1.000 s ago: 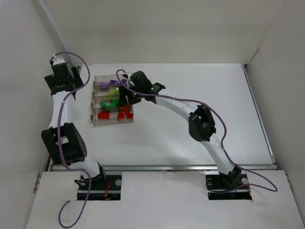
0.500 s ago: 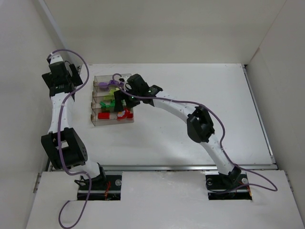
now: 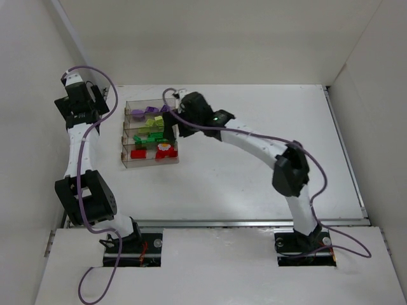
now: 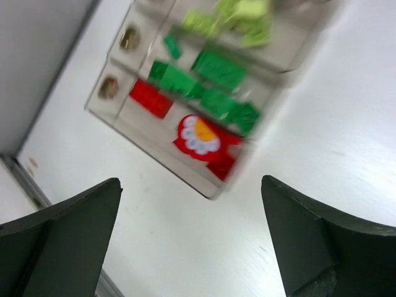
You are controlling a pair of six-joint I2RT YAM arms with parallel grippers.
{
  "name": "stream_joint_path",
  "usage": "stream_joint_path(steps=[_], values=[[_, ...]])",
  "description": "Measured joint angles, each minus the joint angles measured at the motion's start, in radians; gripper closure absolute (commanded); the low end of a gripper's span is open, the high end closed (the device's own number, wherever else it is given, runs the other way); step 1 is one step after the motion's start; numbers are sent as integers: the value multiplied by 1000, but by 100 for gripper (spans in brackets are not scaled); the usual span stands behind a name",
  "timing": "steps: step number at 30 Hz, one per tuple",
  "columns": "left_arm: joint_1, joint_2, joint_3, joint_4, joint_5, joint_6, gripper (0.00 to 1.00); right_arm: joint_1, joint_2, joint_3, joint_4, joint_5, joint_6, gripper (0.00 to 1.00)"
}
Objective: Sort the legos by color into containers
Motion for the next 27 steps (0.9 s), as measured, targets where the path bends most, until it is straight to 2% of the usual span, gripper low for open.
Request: stream_joint_path(steps=[3, 6, 10, 12, 19, 27], values=[[0, 0, 0, 0, -26, -6, 2, -95, -222, -143, 38, 51, 23, 0], [0, 0, 0, 0, -48, -13, 2, -295, -424, -252, 94, 122, 52, 0], [0, 0, 0, 1, -84, -21, 0, -594, -577, -361, 93, 318, 91, 0], [0, 0, 0, 2, -97, -23, 0, -666, -620, -428, 78, 416, 99, 0], [0, 0, 0, 16, -128, -27, 0, -712, -697, -601, 11, 576, 112, 0], [0, 0, 0, 18, -131, -30, 0, -717, -741, -600, 7, 637, 133, 0]])
